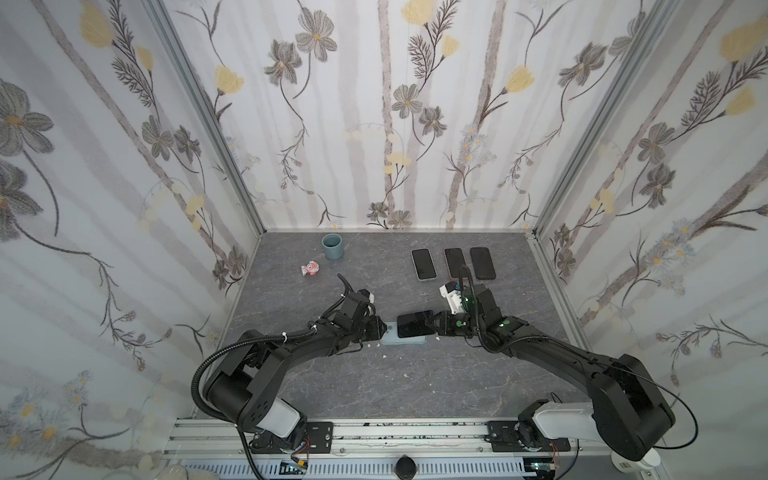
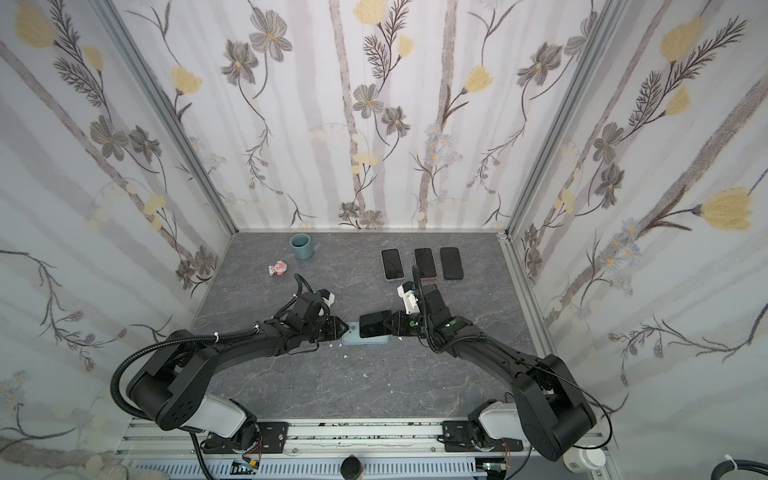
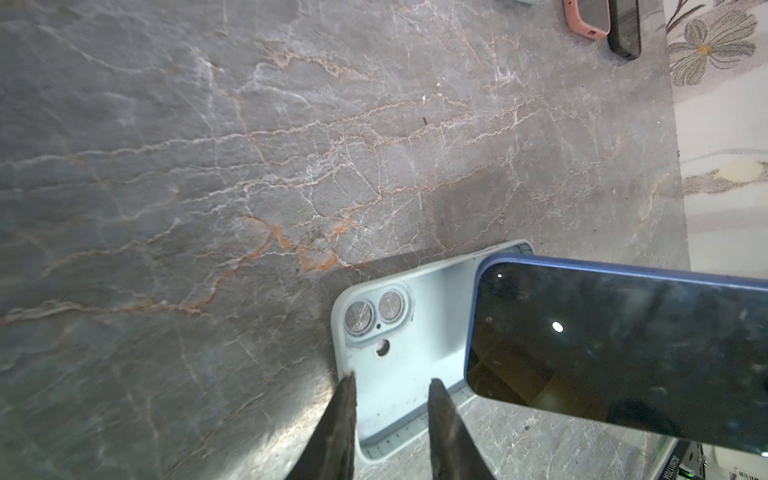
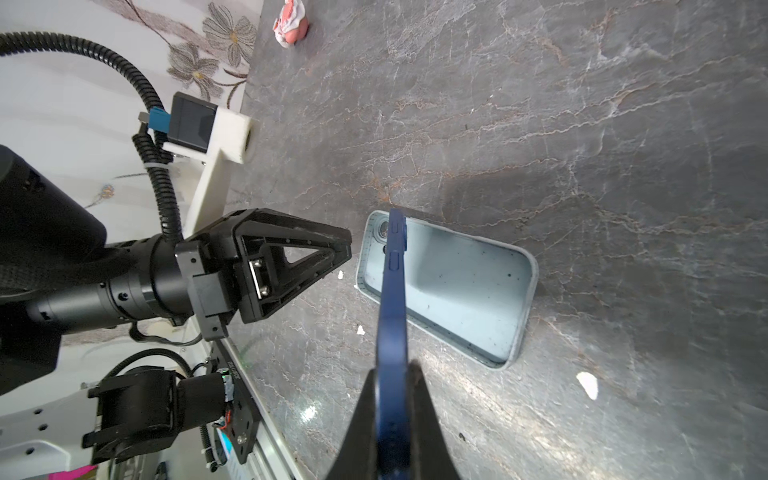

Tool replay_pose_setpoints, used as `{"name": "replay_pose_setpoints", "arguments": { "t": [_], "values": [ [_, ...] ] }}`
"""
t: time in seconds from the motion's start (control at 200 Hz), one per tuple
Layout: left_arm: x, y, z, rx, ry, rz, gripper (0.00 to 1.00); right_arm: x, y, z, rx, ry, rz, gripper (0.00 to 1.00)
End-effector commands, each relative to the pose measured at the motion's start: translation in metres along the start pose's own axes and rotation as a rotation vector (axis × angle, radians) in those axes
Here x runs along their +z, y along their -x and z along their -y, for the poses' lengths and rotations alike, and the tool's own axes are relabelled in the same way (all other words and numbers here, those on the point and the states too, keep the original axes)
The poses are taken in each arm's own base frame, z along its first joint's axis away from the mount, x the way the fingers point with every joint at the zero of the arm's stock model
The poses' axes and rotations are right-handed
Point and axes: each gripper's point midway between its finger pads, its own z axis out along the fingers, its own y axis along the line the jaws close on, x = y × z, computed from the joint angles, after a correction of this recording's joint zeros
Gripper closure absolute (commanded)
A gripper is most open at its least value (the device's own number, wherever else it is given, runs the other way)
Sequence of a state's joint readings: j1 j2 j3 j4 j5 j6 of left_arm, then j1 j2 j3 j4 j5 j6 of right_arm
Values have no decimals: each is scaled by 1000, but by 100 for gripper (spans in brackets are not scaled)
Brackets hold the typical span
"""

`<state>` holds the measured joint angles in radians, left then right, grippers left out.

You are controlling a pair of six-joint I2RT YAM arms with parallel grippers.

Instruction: Put the phone into the phone case

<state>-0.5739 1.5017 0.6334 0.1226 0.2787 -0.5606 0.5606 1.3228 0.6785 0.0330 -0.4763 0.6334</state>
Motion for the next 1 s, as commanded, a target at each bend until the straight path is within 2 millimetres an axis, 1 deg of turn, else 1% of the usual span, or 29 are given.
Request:
{"name": "replay_pose_setpoints", "arguments": {
  "t": [0.0,0.175,0.285,0.634,0.994],
  "values": [
    [-4,8,-2,-1,17,46,71,2,8,-24,30,124,8,100],
    [-8,12,-3,-1,26,74,70,12,6,-25,107,162,-24,100],
    [-9,13,-2,-2,21,76,70,20,3,-19,149,151,-44,100],
    [-4,0,-5,-18,7,38,69,31,-1,-12,187,146,-71,100],
    [2,-5,-4,-23,-7,8,70,40,1,-10,210,153,-87,100]
  ]
}}
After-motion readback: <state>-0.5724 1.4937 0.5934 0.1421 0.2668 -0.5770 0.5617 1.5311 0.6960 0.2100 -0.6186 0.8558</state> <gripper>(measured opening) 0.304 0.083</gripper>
